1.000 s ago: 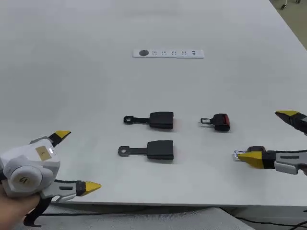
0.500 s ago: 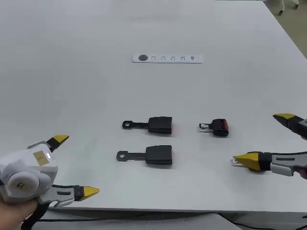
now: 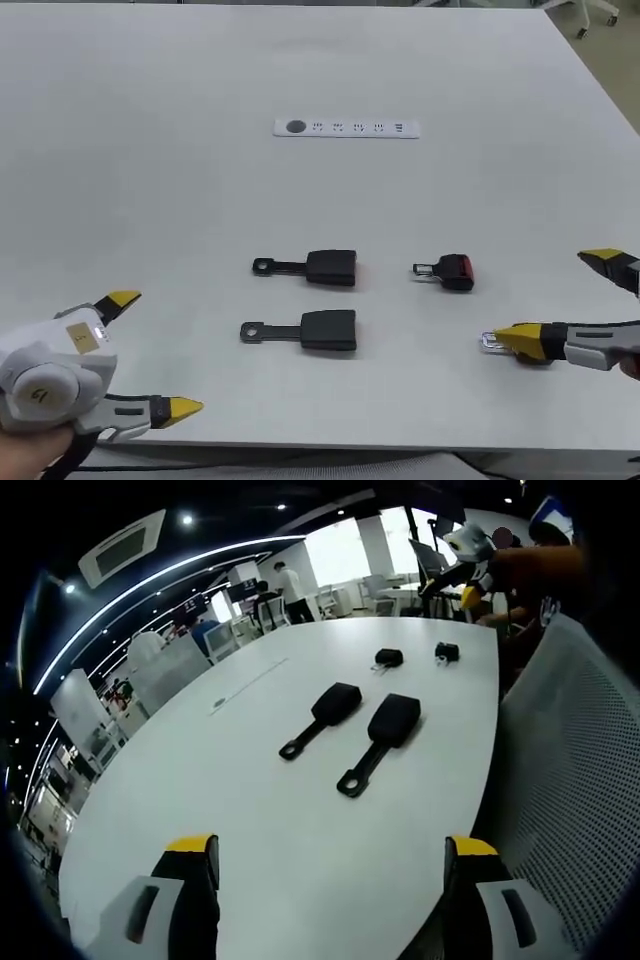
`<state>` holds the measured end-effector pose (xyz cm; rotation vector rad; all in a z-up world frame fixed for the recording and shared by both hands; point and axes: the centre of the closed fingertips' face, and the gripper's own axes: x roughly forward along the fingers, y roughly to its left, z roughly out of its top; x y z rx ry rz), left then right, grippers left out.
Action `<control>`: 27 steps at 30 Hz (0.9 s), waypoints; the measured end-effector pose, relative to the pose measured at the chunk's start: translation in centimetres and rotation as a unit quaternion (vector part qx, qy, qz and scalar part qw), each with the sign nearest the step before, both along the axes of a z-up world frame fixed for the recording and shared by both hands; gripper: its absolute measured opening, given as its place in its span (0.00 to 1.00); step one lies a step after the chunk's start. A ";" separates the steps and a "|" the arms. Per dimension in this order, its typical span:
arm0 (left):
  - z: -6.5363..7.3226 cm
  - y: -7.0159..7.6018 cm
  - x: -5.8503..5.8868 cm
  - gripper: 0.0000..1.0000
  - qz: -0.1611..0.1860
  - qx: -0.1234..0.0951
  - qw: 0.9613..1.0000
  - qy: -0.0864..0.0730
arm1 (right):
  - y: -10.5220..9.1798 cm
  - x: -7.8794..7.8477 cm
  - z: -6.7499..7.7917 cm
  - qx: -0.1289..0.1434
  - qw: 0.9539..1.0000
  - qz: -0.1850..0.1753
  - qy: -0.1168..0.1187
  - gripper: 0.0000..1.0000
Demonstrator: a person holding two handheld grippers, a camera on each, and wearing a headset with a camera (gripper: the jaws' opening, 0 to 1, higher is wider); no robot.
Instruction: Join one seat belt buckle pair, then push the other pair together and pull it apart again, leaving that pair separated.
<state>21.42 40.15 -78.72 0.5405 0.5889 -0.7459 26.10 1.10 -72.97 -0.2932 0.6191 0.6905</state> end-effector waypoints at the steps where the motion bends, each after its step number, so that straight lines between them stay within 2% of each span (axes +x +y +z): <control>1: 0.0 0.2 0.1 0.93 -0.001 0.008 1.000 -0.003 | 0.0 0.0 0.1 0.000 1.000 -0.001 -0.001 0.96; 4: 0.1 0.5 0.2 0.91 0.007 0.008 1.000 -0.004 | 0.0 0.1 0.4 0.007 1.000 -0.004 -0.005 0.95; 5: 0.2 0.6 0.3 0.92 0.016 0.000 1.000 0.001 | 0.1 0.1 0.5 0.009 1.000 -0.004 -0.006 0.94; 9: 0.7 1.0 0.7 0.92 0.032 -0.017 0.999 -0.001 | -0.1 0.2 0.9 0.013 1.000 -0.009 -0.014 0.92; 16: 0.7 0.5 0.5 0.90 0.025 -0.016 1.000 0.000 | -0.6 -0.1 1.3 0.015 1.000 -0.007 -0.016 0.87; 20: 0.9 0.4 0.4 0.90 0.019 -0.012 1.000 -0.003 | -0.8 -0.4 1.2 -0.001 1.000 0.001 -0.018 0.84; 22: 0.9 0.6 0.5 0.95 0.021 -0.011 1.000 -0.004 | -0.7 -0.6 1.1 -0.007 1.000 0.006 -0.015 0.83; 24: 0.7 1.0 0.5 0.96 0.035 -0.010 0.999 0.008 | -0.6 -0.7 1.1 -0.014 1.000 0.014 -0.018 0.83; 27: 1.6 0.5 0.4 0.90 0.024 -0.014 1.000 -0.004 | -0.6 -1.0 0.9 -0.026 0.999 0.027 -0.011 0.78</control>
